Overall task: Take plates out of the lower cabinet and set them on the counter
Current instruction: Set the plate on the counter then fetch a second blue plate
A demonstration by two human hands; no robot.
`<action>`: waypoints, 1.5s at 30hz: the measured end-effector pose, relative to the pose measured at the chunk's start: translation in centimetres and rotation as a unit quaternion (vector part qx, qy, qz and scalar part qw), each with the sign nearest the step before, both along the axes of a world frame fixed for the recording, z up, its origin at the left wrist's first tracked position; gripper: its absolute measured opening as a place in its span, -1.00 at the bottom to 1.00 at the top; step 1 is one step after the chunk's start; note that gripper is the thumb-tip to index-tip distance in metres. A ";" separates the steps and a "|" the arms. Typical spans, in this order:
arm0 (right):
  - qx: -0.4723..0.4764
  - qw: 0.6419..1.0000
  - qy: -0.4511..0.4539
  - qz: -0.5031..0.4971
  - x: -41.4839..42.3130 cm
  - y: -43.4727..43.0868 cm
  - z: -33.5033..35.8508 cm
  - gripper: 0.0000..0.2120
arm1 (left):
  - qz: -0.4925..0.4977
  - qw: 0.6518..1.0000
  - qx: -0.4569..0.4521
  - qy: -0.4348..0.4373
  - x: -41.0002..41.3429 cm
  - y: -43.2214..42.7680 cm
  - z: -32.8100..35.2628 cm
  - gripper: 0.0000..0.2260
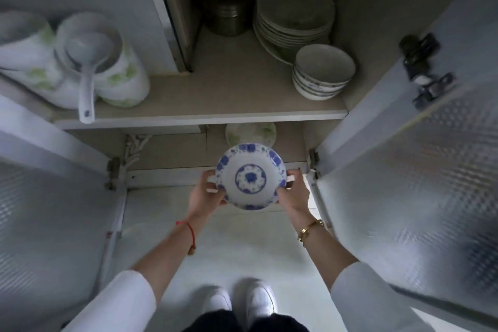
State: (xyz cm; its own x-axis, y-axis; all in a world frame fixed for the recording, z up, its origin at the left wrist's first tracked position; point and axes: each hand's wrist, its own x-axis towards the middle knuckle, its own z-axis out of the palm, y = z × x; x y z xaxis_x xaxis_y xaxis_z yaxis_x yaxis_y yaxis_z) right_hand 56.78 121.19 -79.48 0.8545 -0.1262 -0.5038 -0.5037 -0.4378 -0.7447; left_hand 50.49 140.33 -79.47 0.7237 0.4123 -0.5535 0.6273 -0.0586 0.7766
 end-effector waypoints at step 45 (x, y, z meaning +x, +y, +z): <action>0.186 0.829 -0.250 -0.465 -27.5 -38.1 66.2 -0.72 | -0.464 0.830 -0.248 -0.187 -7.0 -41.0 66.1 -0.69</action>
